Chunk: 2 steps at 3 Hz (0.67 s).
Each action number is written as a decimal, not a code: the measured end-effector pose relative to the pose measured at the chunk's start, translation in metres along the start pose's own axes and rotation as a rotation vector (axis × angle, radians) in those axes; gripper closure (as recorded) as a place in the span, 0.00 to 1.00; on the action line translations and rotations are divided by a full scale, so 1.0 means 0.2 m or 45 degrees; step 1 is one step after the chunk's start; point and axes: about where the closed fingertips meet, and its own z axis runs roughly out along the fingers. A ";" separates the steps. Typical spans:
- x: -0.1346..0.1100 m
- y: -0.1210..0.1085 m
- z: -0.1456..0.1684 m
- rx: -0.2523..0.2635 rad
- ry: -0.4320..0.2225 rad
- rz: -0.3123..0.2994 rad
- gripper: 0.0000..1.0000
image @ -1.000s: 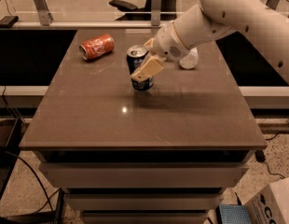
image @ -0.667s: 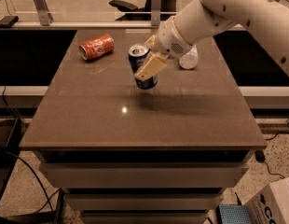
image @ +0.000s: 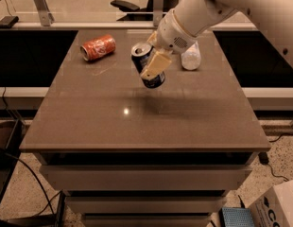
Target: Knock pepsi can over
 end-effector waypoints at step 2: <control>0.00 0.02 -0.04 -0.046 0.192 -0.065 1.00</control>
Offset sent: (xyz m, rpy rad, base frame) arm -0.0076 -0.0108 0.0120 -0.2639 -0.0003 0.0494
